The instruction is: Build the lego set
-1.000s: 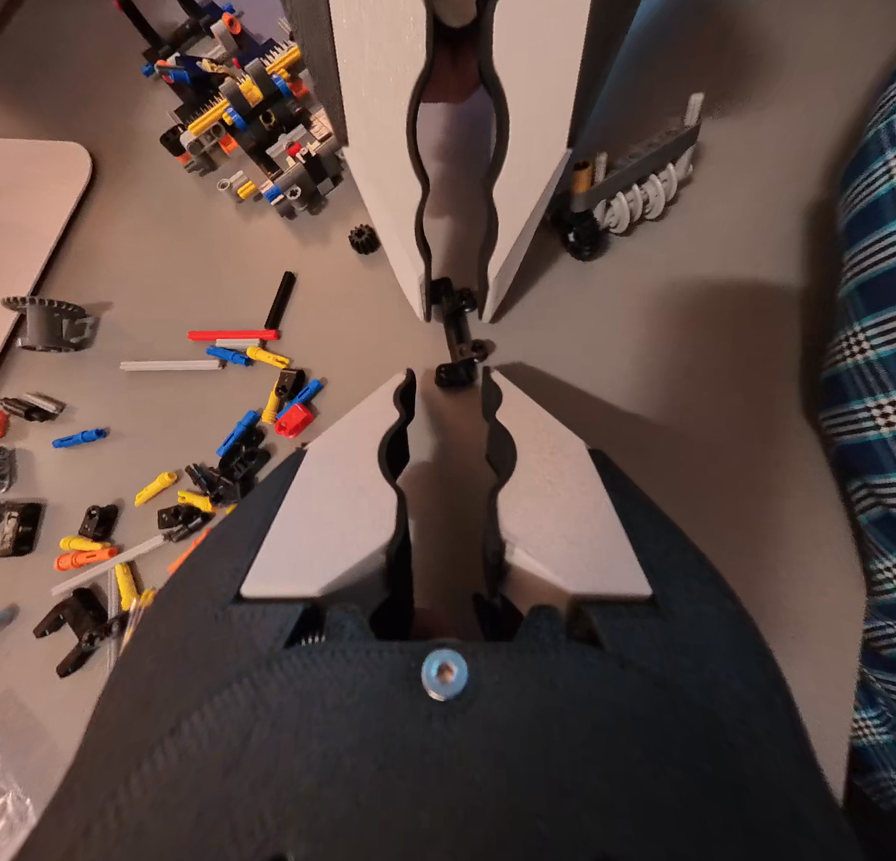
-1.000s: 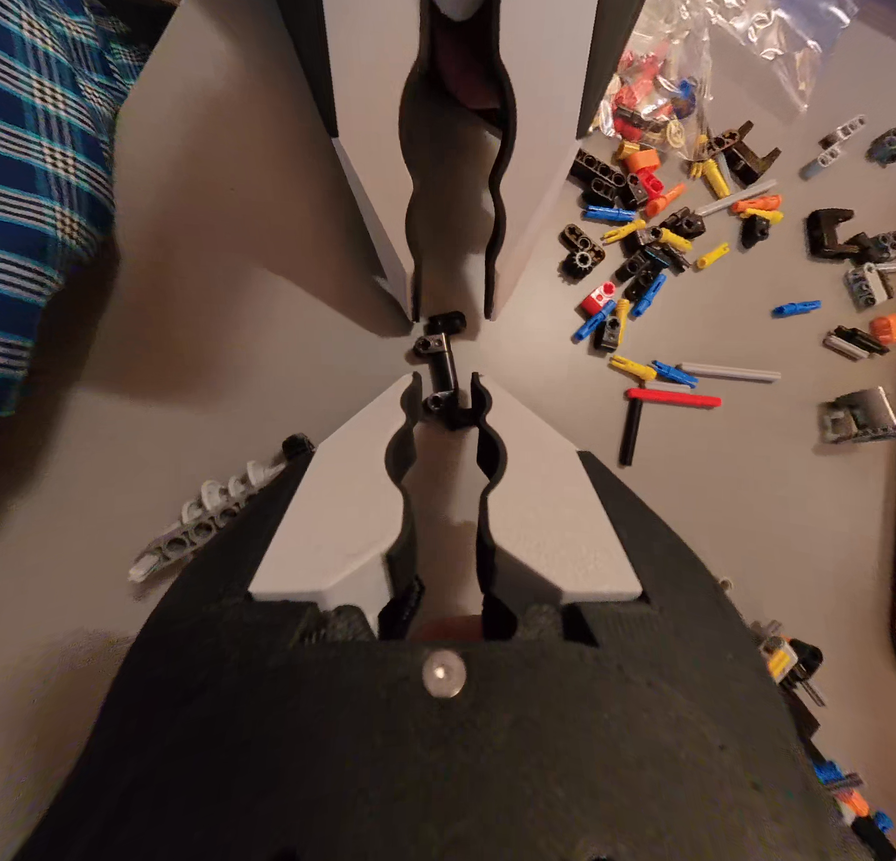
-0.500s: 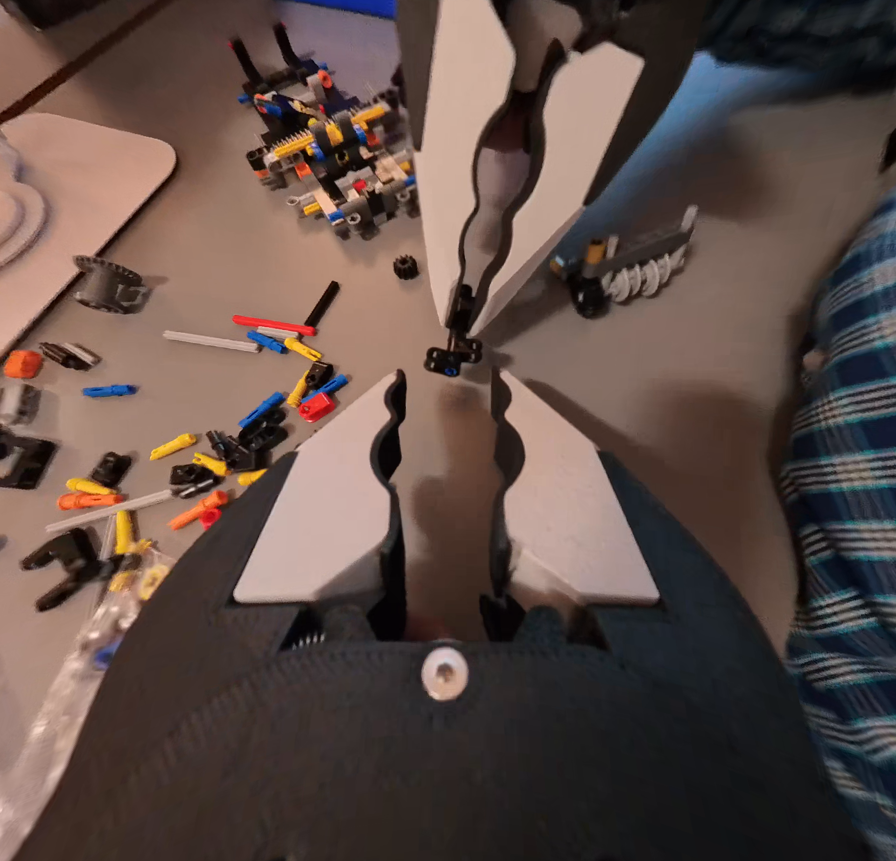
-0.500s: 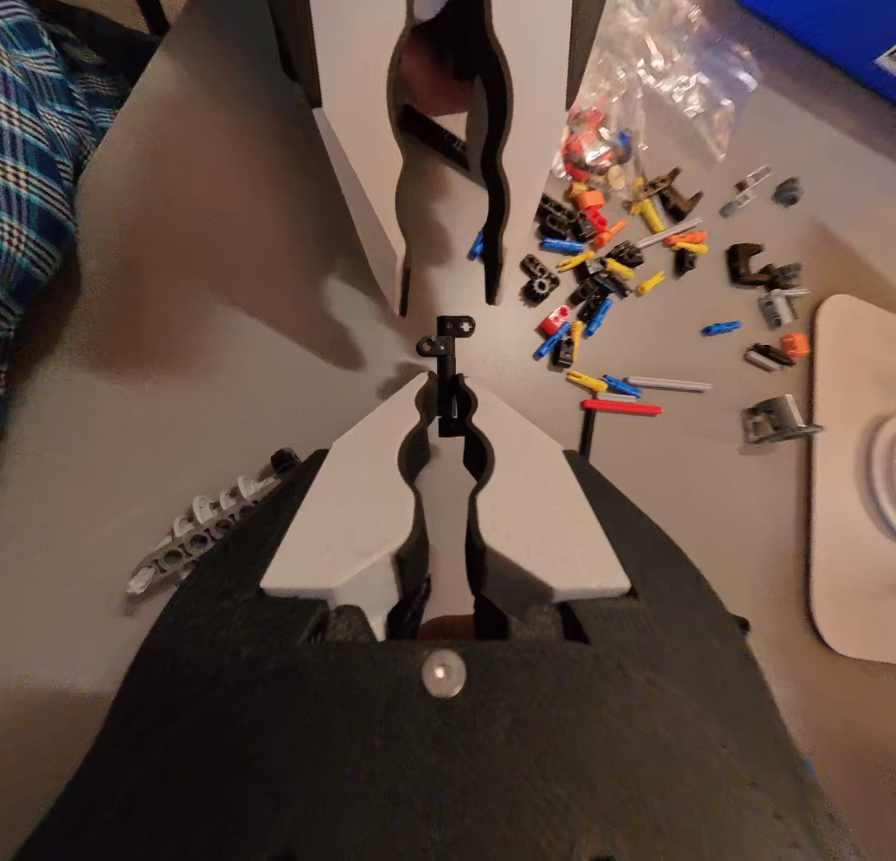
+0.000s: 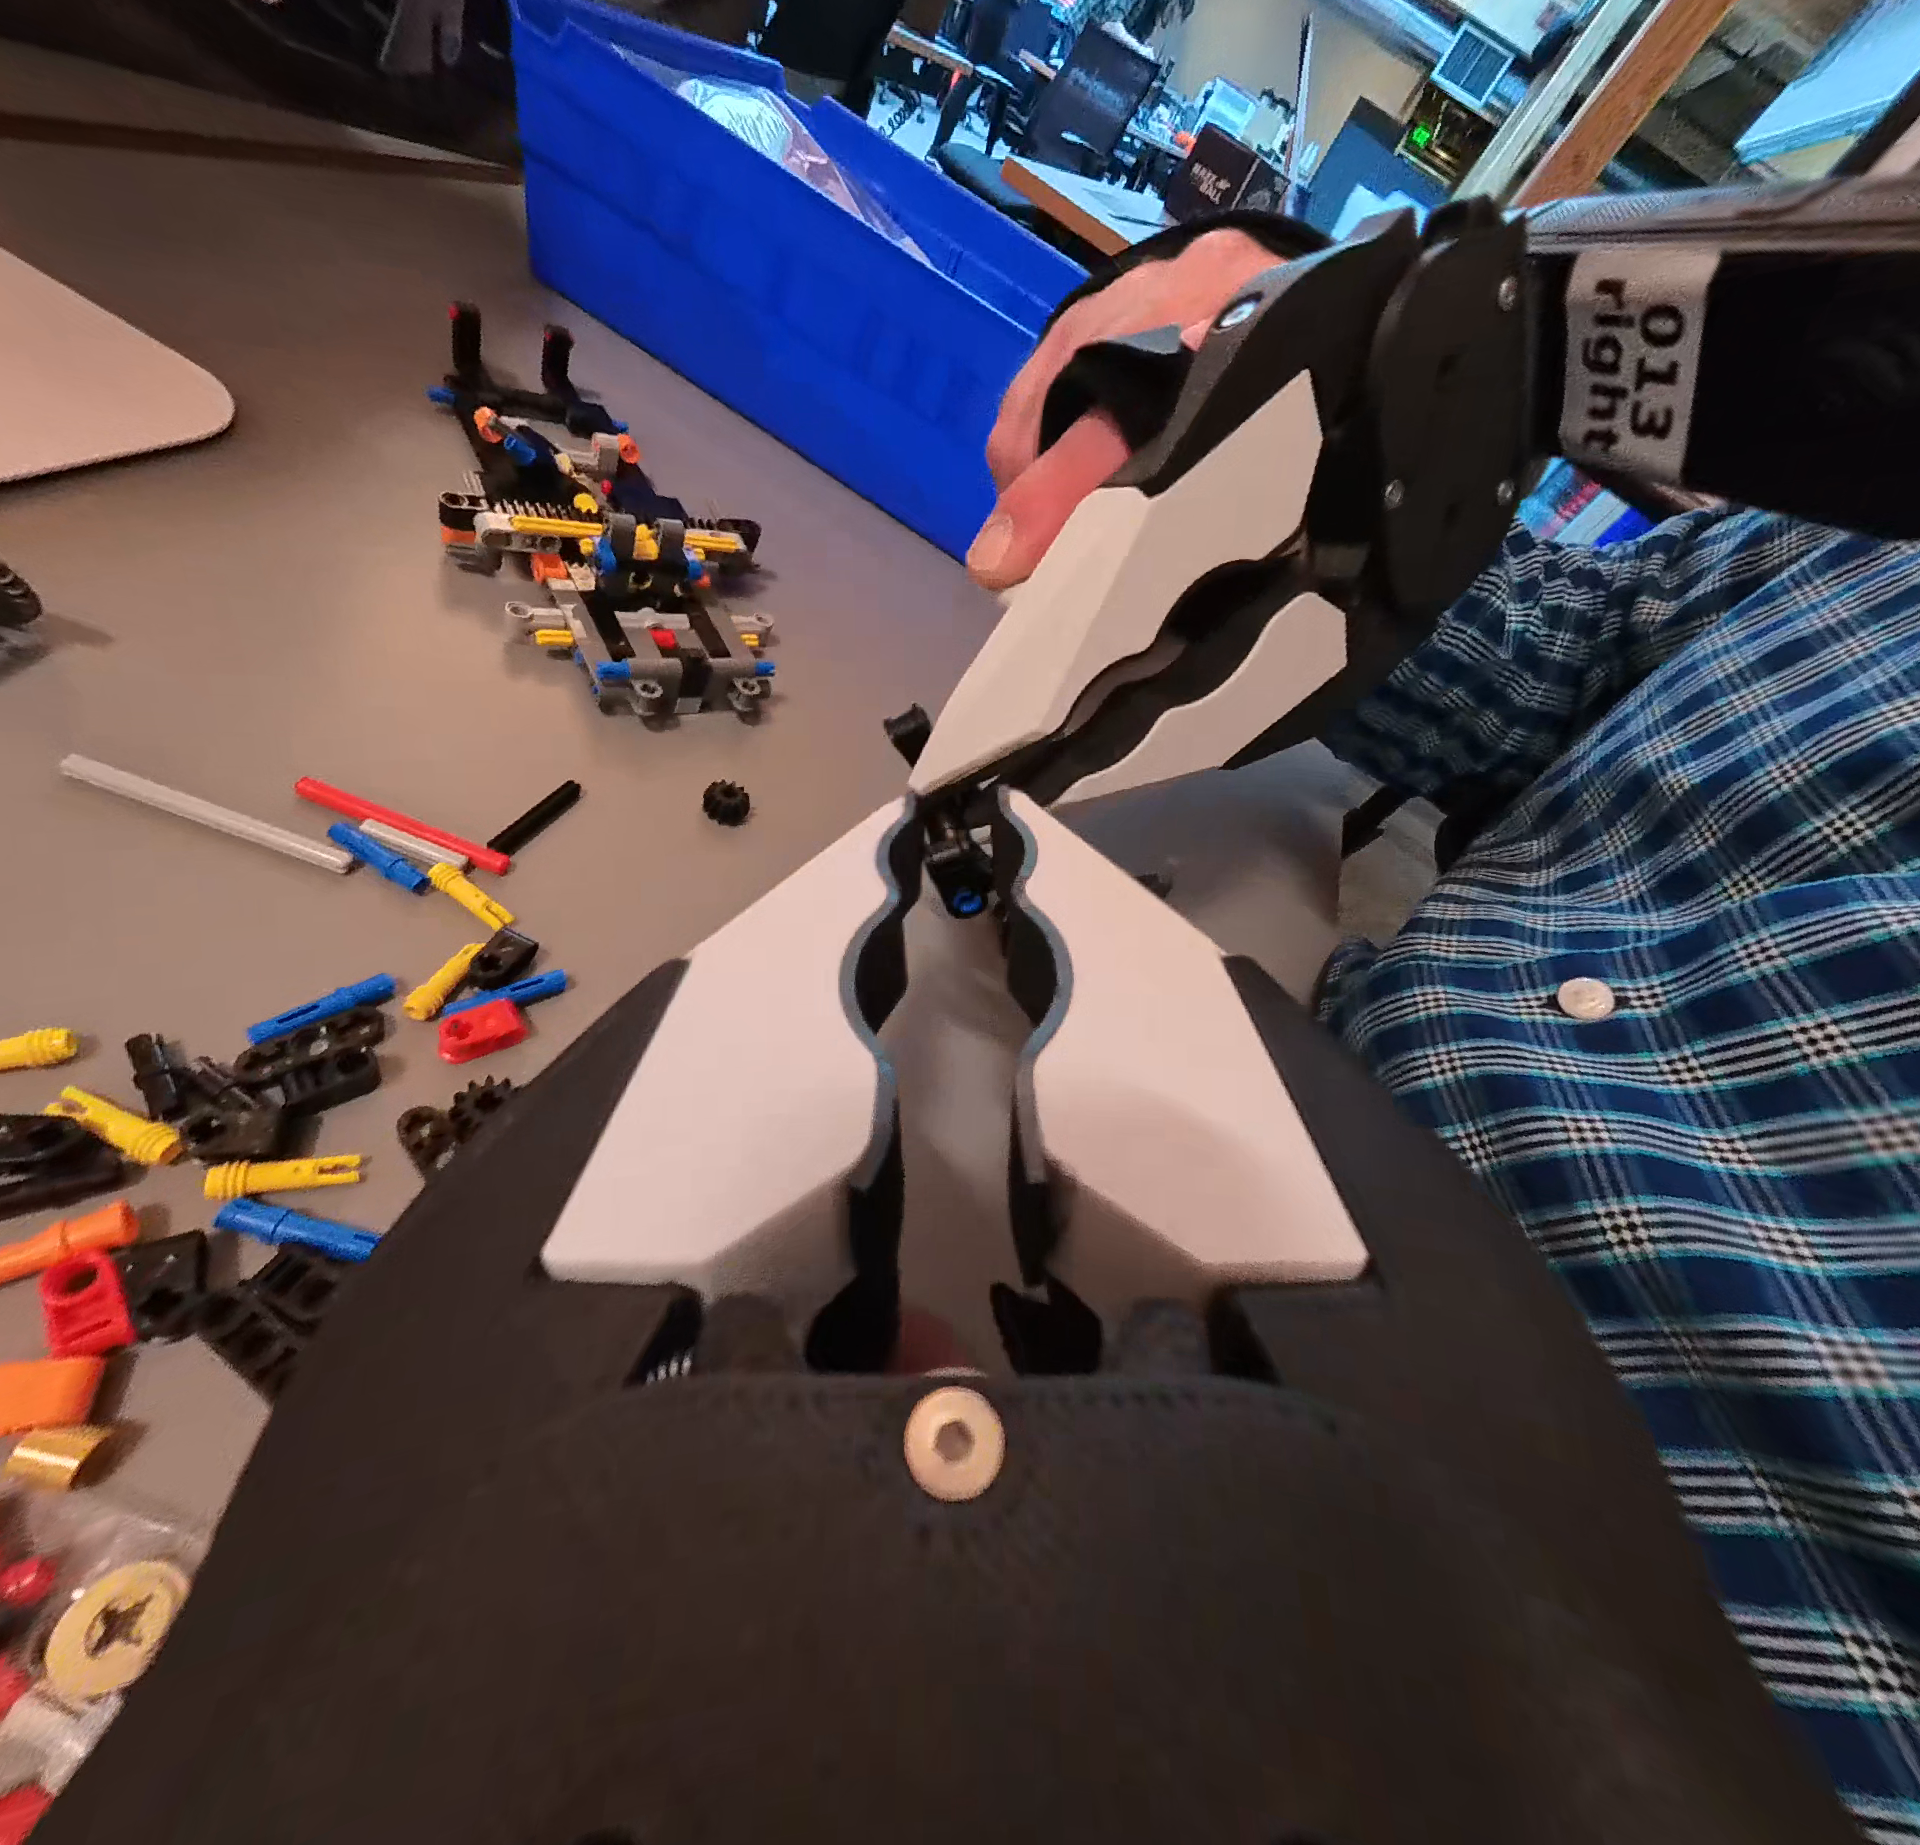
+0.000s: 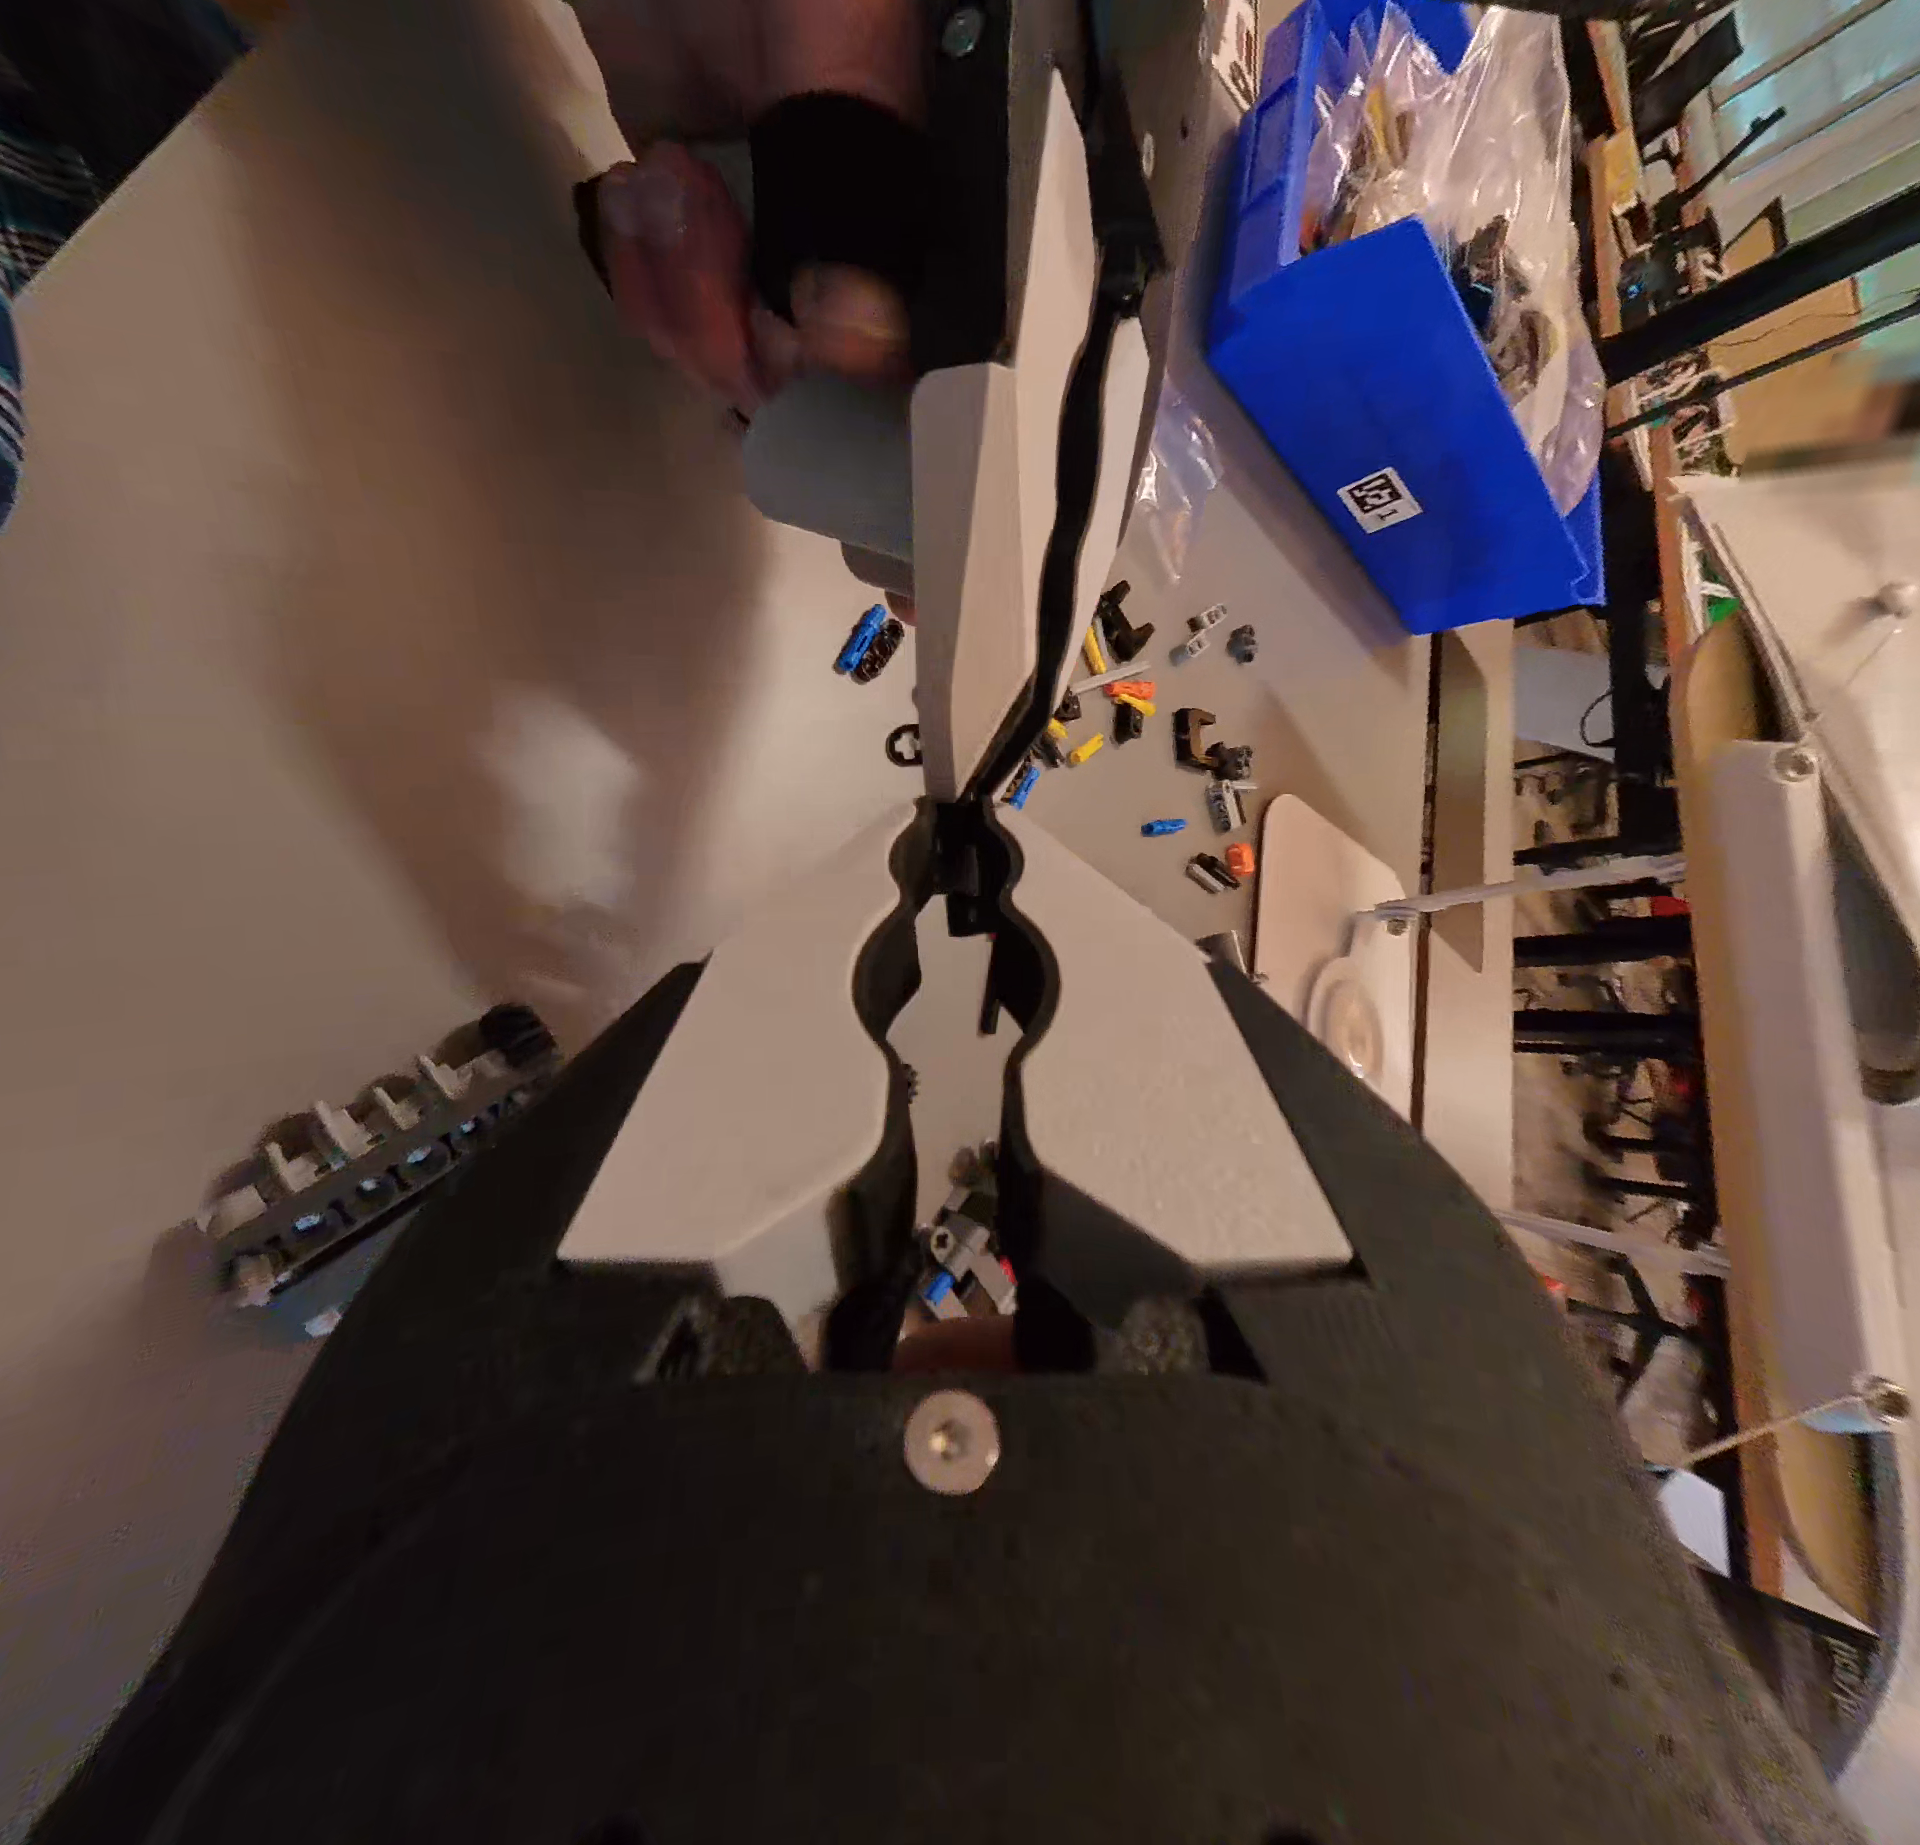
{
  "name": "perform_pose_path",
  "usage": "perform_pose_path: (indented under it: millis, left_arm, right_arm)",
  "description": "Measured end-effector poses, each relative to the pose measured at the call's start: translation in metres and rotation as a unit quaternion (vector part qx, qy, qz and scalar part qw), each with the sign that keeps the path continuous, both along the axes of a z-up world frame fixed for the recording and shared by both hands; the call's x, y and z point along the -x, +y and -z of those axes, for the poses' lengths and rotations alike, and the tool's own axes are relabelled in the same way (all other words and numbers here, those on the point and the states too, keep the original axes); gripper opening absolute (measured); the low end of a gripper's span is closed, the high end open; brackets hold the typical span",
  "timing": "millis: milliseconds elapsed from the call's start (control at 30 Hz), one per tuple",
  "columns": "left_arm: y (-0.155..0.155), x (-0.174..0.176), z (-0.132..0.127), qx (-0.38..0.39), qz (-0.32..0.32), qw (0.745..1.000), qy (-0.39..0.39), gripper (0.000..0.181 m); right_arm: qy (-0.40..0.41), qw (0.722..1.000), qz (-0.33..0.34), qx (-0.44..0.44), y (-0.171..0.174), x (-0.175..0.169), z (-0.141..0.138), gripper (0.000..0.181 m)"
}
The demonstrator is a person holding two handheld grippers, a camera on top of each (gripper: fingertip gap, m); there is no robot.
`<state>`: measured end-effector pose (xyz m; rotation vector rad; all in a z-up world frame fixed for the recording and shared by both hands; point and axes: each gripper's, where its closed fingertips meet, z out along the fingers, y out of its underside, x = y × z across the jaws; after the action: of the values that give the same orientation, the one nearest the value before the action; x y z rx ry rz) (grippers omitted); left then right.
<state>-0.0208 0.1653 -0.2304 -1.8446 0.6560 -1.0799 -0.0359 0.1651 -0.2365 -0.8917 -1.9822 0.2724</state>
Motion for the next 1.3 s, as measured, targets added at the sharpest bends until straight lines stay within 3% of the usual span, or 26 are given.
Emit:
perform_pose_path:
  millis: [400, 533, 700, 933, 1133, 1300]
  left_arm:
    - [0.0, 0.004, -0.018, -0.005, -0.034, 0.998, -0.047, 0.005]
    - [-0.002, 0.009, -0.021, -0.013, -0.055, 0.997, -0.053, 0.005]
    - [0.0, 0.015, -0.027, -0.017, -0.081, 0.994, -0.065, 0.005]
    - [0.003, 0.024, -0.039, -0.026, -0.11, 0.987, -0.114, 0.005]
    - [0.001, 0.022, -0.045, -0.041, -0.127, 0.981, -0.143, 0.005]
    - [0.002, 0.022, -0.055, -0.077, -0.15, 0.971, -0.167, 0.005]
  right_arm:
    - [0.042, 0.998, 0.034, -0.018, 0.001, 0.0, -0.022, 0.012]
    - [0.068, 0.995, 0.063, 0.025, 0.004, -0.002, -0.035, 0.024]
    - [0.104, 0.986, 0.097, 0.084, 0.007, -0.006, -0.05, 0.027]
    - [0.133, 0.963, 0.159, 0.172, 0.016, -0.011, -0.051, 0.031]
    - [0.159, 0.919, 0.179, 0.313, 0.008, -0.008, -0.049, 0.038]
    - [0.199, 0.842, 0.195, 0.462, 0.012, -0.005, -0.047, 0.034]
